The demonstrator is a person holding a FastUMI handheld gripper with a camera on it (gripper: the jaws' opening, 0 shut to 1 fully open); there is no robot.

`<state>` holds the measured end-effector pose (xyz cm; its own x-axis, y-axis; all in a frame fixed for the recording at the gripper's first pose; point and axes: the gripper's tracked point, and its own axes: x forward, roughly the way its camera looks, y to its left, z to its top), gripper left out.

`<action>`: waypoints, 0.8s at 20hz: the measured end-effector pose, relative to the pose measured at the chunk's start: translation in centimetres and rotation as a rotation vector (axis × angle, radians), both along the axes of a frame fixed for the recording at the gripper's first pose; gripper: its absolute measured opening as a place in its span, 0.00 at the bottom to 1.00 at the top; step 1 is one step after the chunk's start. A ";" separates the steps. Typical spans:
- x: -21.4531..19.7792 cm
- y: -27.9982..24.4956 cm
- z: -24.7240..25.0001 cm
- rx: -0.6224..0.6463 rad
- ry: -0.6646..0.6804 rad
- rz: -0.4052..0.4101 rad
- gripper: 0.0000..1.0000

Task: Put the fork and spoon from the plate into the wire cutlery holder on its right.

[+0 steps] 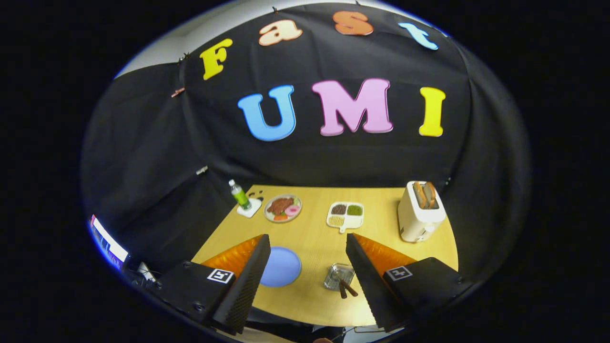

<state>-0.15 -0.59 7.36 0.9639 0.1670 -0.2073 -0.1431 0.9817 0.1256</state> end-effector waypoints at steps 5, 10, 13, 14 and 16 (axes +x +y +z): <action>-1.2 -1.0 3.7 -0.018 -0.209 -0.099 0.99; -1.2 -0.6 1.1 -0.013 -0.233 -0.115 0.99; -0.4 -0.7 -1.3 -0.005 -0.195 -0.118 0.99; 0.0 -0.7 -1.7 0.006 -0.181 -0.114 0.99; 1.0 -1.1 -2.3 0.013 -0.153 -0.117 0.99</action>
<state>0.83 -1.67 5.04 0.9971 0.0534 -0.0551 -0.0463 0.9913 0.1236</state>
